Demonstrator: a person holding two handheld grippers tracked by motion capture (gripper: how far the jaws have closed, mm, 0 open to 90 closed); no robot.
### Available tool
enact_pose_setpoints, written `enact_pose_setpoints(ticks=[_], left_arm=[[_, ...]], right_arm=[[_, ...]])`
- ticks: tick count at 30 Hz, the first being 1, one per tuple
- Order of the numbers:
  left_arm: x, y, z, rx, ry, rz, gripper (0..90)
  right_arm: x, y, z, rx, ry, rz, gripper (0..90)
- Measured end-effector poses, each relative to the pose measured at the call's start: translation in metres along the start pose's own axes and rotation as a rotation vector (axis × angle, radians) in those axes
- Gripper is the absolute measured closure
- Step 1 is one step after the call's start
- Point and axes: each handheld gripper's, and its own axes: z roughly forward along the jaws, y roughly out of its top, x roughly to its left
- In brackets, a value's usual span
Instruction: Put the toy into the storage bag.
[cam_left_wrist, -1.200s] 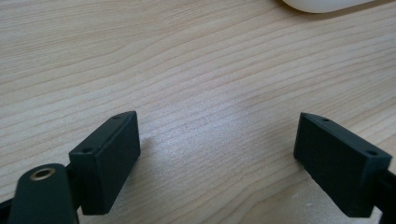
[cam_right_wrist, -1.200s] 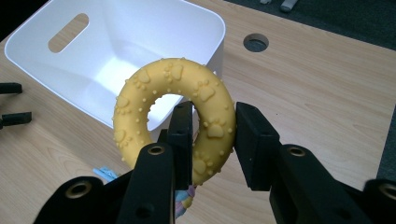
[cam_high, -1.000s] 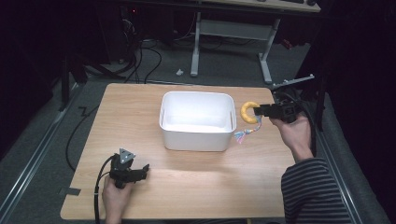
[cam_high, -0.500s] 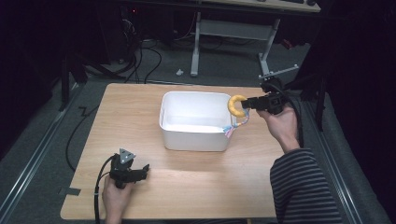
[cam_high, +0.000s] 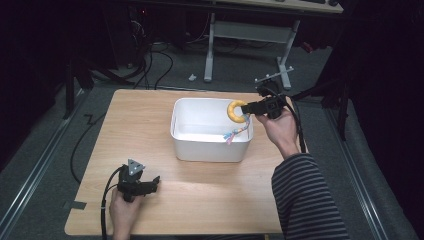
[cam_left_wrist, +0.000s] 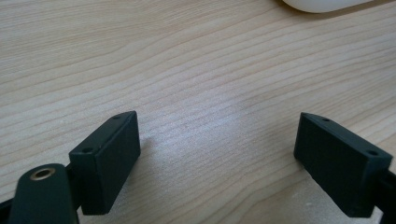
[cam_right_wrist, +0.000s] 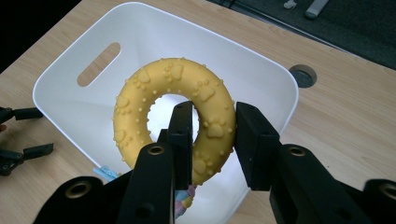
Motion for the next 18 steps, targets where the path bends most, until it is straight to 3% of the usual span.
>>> enact_pose_setpoints(ticks=[6,18], left_arm=[[0.0,0.0,0.0,0.0,0.0,0.0,14.7],[0.0,0.0,0.0,0.0,-0.002,0.003,14.7]], right_arm=[[0.007,0.006,0.014,0.013,-0.017,-0.011,69.0],[0.014,0.011,0.04,0.033,-0.022,0.013,69.0]])
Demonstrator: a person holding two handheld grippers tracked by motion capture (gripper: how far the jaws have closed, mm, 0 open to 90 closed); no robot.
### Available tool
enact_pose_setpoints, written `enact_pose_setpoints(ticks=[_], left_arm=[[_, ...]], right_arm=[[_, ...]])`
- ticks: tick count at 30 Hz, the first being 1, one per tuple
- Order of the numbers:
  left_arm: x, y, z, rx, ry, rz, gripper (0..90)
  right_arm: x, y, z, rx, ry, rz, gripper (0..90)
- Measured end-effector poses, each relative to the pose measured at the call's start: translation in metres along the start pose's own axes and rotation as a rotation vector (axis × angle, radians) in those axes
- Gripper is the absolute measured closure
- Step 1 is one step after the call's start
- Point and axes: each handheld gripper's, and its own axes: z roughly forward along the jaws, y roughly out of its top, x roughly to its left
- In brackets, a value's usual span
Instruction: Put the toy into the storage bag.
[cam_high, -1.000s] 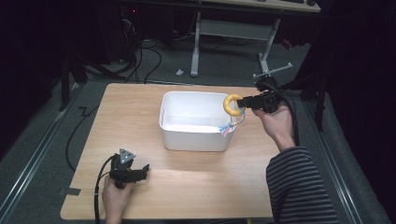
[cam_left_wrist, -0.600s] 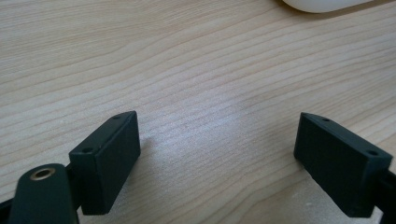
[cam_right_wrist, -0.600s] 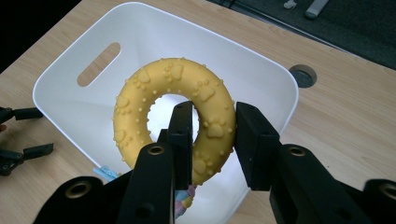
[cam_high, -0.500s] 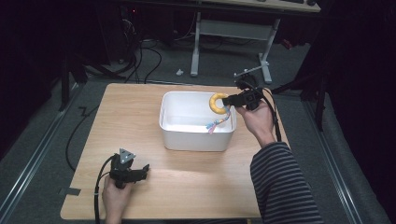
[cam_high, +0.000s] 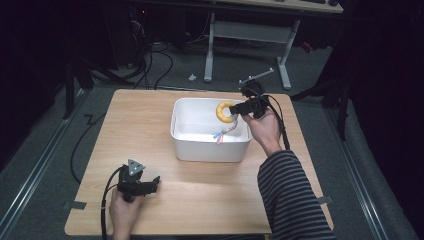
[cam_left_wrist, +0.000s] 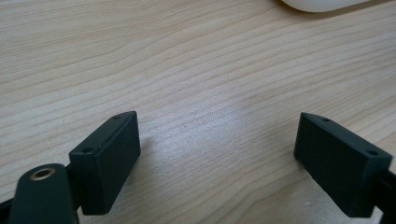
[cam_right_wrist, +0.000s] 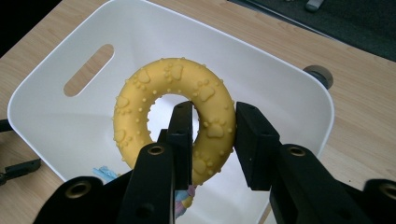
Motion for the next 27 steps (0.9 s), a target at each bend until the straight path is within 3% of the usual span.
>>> enact_pose_setpoints(ticks=[8,15,27], left_arm=[[0.0,0.0,0.0,-0.001,-0.002,0.0,14.7],[0.0,0.0,0.0,-0.001,-0.002,0.0,14.7],[0.0,0.0,0.0,-0.001,-0.005,0.001,14.7]], right_arm=[[0.0,-0.003,0.014,0.013,-0.006,0.004,69.1],[-0.002,-0.014,0.029,0.057,0.003,0.001,69.1],[-0.004,-0.025,0.033,0.095,0.037,-0.016,69.0]])
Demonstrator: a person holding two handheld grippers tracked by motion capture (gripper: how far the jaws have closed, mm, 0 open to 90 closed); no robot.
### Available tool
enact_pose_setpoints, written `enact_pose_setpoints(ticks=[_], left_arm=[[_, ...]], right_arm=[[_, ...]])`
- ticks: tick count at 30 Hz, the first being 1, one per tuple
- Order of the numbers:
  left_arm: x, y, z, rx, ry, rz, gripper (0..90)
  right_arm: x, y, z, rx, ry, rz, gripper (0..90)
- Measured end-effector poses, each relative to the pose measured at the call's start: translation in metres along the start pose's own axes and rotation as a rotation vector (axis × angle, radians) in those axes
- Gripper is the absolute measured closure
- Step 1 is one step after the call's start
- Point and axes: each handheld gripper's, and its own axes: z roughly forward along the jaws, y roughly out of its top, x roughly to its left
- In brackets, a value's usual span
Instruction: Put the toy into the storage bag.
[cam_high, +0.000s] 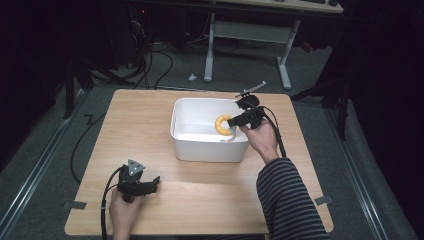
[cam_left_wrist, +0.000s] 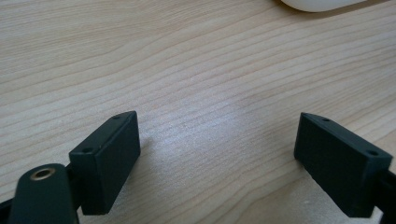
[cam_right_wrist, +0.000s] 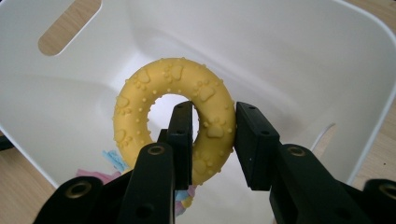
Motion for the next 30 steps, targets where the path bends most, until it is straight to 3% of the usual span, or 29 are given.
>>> enact_pose_setpoints(ticks=[10,27,28,29,30], left_arm=[[0.0,0.0,0.0,0.0,0.0,0.0,14.7],[0.0,0.0,0.0,0.0,0.0,0.0,14.7],[0.0,0.0,0.0,0.0,0.0,0.0,14.7],[0.0,0.0,0.0,-0.001,0.0,0.0,14.7],[0.0,0.0,0.0,-0.001,0.0,0.0,14.7]], right_arm=[[0.007,-0.006,0.001,0.023,0.034,-0.037,68.9],[0.006,-0.013,0.002,0.035,0.045,-0.067,68.3],[0.006,-0.014,0.003,0.038,0.047,-0.068,66.3],[0.005,-0.014,0.006,0.066,0.06,-0.053,56.0],[0.005,-0.014,0.006,0.066,0.06,-0.053,56.0]])
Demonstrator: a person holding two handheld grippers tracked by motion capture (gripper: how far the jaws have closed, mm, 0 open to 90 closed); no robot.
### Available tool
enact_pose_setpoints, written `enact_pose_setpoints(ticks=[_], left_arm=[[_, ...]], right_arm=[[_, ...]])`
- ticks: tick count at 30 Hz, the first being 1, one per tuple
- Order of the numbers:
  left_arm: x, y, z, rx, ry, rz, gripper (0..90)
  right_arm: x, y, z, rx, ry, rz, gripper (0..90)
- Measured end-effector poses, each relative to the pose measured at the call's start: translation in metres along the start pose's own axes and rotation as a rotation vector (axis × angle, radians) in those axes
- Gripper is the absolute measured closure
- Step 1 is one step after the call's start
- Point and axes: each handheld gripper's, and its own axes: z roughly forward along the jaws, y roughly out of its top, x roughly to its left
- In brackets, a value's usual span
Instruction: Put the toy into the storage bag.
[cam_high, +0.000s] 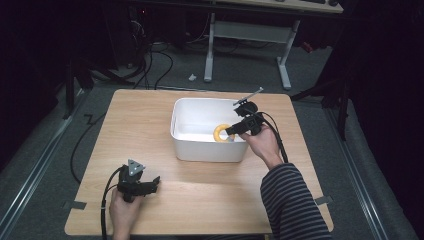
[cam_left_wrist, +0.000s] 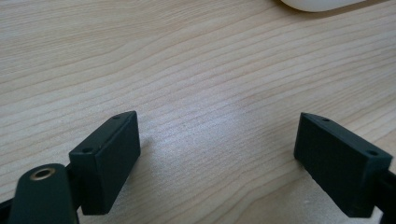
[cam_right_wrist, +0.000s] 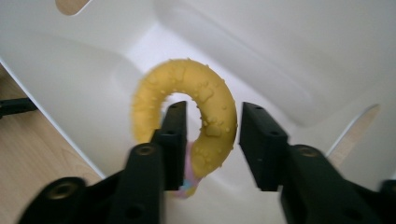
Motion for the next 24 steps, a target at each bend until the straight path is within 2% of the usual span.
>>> enact_pose_setpoints(ticks=[2,5,6,9,10,11,12,16,17,24], left_arm=[[0.0,0.0,0.0,-0.001,0.0,0.0,14.7],[0.0,0.0,0.0,-0.001,0.0,0.0,14.7],[0.0,0.0,0.0,0.0,-0.002,0.001,14.7],[0.0,0.0,0.0,-0.001,-0.001,0.0,14.6],[0.0,0.0,0.0,0.0,-0.002,0.001,14.6],[0.0,0.0,0.0,0.0,-0.002,0.0,14.6],[0.0,0.0,0.0,-0.001,-0.001,0.001,14.6],[0.0,0.0,0.0,-0.001,-0.001,0.0,14.6],[0.0,0.0,0.0,0.0,-0.002,0.001,14.6],[0.0,0.0,0.0,0.0,-0.002,0.0,14.6]], right_arm=[[-0.002,-0.003,-0.002,-0.005,-0.042,-0.007,52.0],[-0.005,-0.007,-0.005,-0.028,-0.044,-0.003,51.0],[-0.009,-0.012,-0.01,-0.047,-0.061,-0.005,50.3],[-0.013,-0.018,-0.016,-0.069,-0.074,0.002,50.2],[-0.016,-0.021,-0.02,-0.085,-0.078,0.002,51.0],[-0.02,-0.024,-0.026,-0.108,-0.063,0.01,51.4],[-0.023,-0.028,-0.035,-0.136,-0.068,0.029,49.9],[-0.027,-0.033,-0.046,-0.159,-0.06,0.037,48.8],[-0.029,-0.038,-0.053,-0.172,-0.08,0.037,48.6],[-0.042,-0.057,-0.069,-0.235,-0.113,0.066,48.6]])
